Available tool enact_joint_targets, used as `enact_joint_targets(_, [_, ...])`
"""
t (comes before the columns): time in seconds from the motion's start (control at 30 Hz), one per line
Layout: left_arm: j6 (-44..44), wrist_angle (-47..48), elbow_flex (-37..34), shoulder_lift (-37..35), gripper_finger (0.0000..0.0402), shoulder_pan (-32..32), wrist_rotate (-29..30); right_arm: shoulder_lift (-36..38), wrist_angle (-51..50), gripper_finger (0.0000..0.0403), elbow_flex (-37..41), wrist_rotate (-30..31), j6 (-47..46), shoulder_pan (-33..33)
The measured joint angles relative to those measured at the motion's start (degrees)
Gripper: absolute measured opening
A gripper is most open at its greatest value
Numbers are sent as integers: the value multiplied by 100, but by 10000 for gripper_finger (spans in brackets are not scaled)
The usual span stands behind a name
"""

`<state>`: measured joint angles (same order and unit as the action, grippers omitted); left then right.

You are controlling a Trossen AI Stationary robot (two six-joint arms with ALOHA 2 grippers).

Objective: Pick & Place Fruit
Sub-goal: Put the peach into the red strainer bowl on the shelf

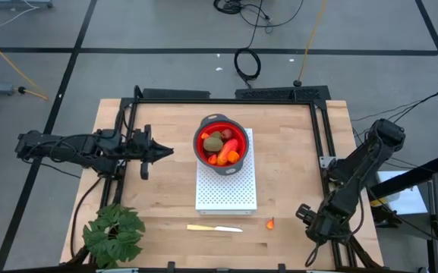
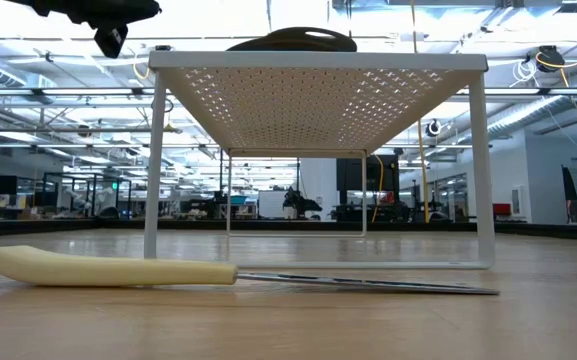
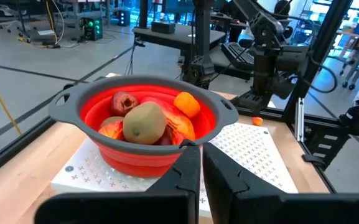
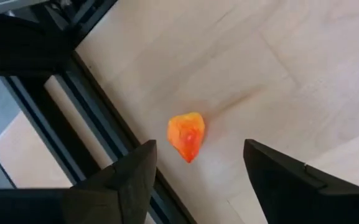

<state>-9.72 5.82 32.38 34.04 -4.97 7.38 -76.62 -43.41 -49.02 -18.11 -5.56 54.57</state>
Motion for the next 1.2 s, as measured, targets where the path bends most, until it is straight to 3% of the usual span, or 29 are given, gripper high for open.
enact_joint_targets(0.27, [-73,0,0,1,2,-2,-2,-9,499,230,389,-323,43,-13])
enact_joint_targets(0.6, [-76,1,0,1,21,0,-2,-21,704,237,497,-485,344,-171])
enact_joint_targets(1.03, [-93,2,0,1,21,0,2,-27,789,238,451,-397,2394,-208])
enact_joint_targets(1.2, [-69,3,0,1,21,0,0,-26,793,238,448,26,3290,-210])
